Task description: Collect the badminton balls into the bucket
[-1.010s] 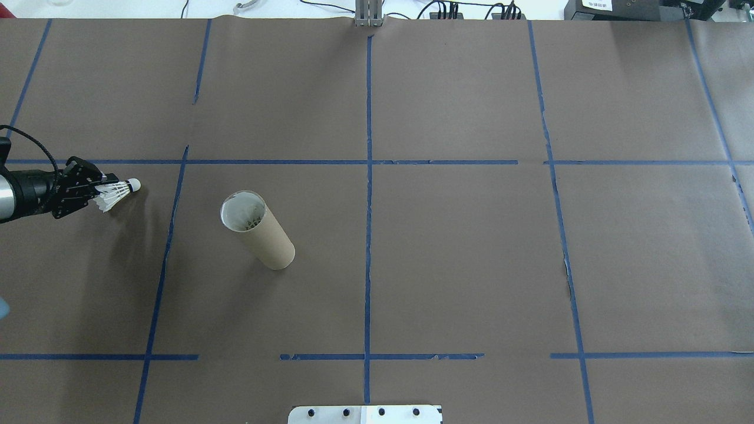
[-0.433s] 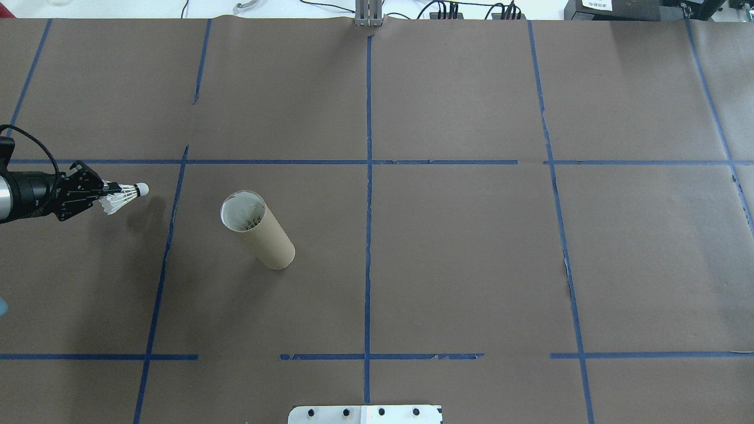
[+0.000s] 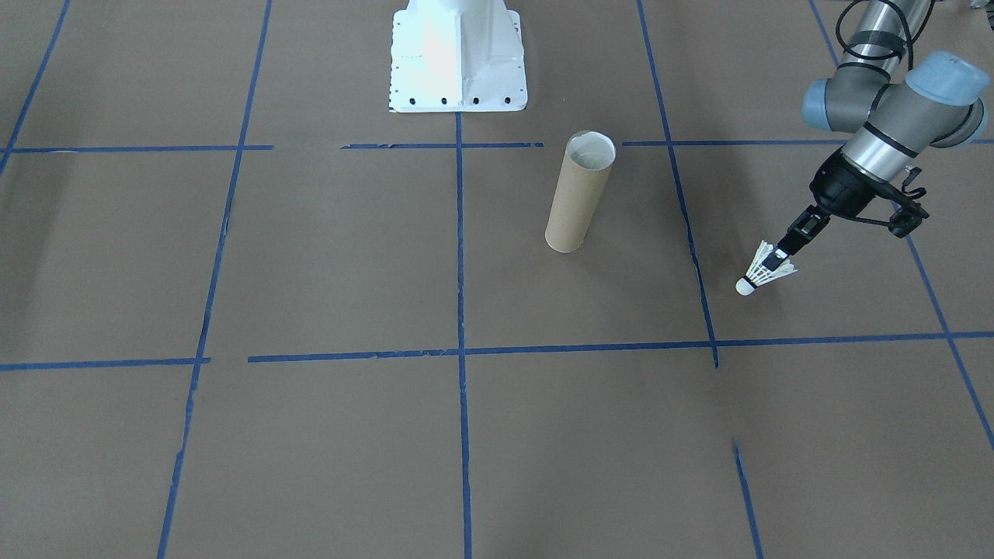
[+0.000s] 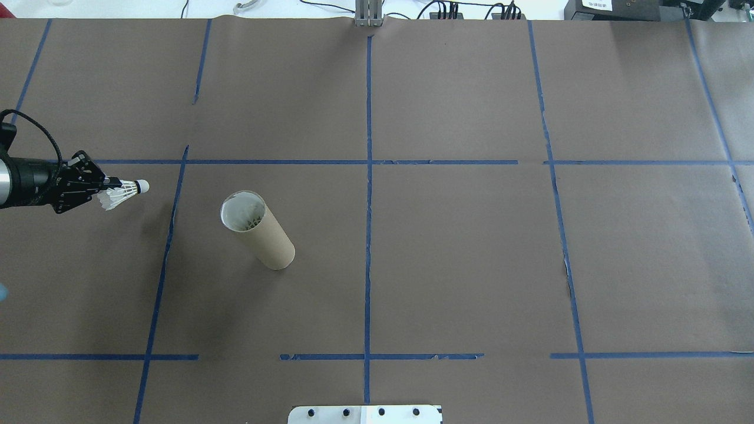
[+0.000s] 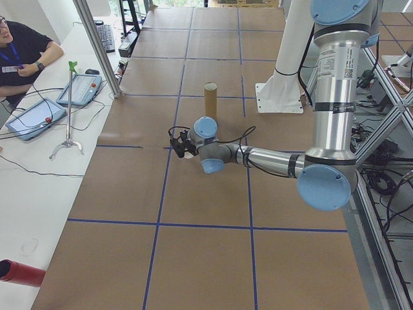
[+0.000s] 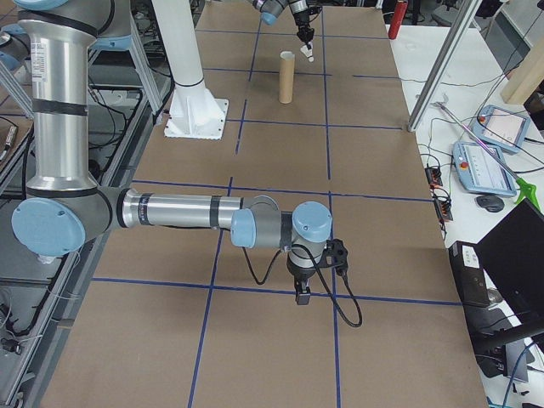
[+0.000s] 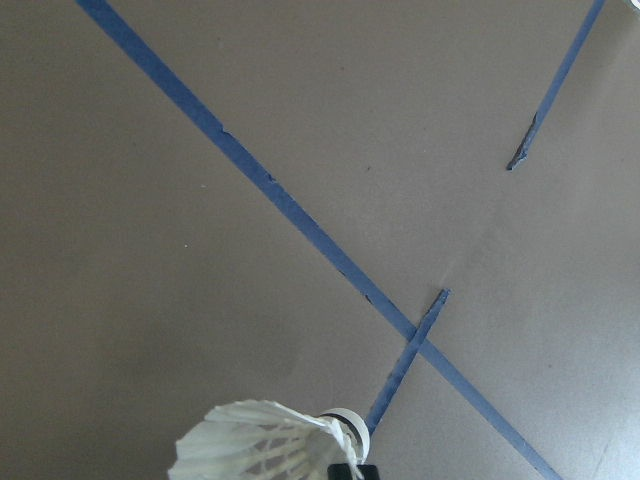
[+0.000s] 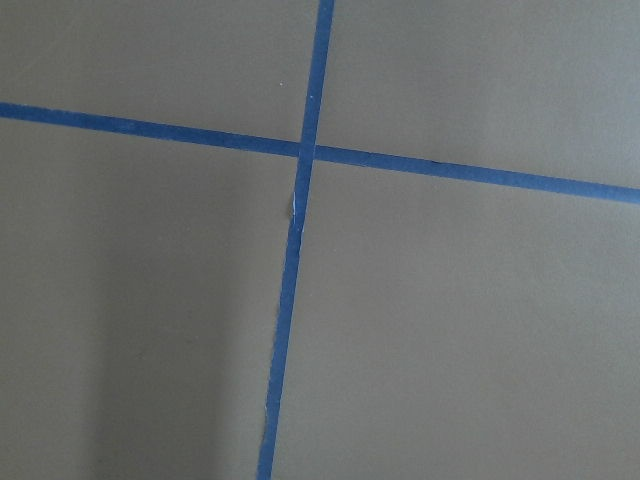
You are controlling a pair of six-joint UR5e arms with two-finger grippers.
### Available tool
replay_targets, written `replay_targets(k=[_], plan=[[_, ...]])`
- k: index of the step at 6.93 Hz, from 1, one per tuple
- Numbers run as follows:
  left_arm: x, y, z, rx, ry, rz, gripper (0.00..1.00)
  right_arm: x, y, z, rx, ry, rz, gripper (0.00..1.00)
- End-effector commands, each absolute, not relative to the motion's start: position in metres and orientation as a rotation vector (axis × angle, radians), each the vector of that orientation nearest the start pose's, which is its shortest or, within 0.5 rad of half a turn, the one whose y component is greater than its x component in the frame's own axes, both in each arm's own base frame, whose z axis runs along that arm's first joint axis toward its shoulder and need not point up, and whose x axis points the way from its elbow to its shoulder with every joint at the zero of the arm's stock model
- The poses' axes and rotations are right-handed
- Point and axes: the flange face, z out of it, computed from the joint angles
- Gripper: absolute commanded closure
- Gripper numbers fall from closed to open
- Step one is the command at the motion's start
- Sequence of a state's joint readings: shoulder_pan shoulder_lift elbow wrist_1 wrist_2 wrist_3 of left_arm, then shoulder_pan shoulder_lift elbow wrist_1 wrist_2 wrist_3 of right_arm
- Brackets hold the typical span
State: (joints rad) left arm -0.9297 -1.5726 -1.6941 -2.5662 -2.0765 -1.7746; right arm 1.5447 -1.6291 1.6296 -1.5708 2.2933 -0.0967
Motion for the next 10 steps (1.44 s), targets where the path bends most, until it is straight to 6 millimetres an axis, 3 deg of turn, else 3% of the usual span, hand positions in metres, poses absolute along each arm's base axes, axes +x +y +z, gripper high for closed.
replay_targets(k=[1,3,4,5,8,9,10], plan=[[0.226,-0.473,0.423,0.038,1.077,-0.572,1.00,0.055,-0.469,0.661,0.026,-0.722,-0.117,0.00],[0.197,-0.514,0.355,0.121,0.941,-0.471,1.00,0.055,-0.469,0.661,0.026,-0.722,-0.117,0.00],[0.196,-0.509,0.322,0.117,0.870,-0.401,1.00,0.055,-0.469,0.661,0.026,-0.722,-0.117,0.00],[0.192,-0.493,0.296,0.098,0.825,-0.360,1.00,0.055,-0.469,0.661,0.026,-0.722,-0.117,0.00],[0.218,-0.443,0.160,0.018,0.670,-0.331,1.00,0.055,-0.469,0.661,0.026,-0.722,-0.117,0.00],[0.224,-0.434,0.126,-0.009,0.664,-0.364,1.00,0.055,-0.469,0.661,0.026,-0.722,-0.117,0.00],[0.245,-0.419,0.095,-0.028,0.665,-0.402,0.99,0.055,-0.469,0.661,0.026,-0.722,-0.117,0.00]])
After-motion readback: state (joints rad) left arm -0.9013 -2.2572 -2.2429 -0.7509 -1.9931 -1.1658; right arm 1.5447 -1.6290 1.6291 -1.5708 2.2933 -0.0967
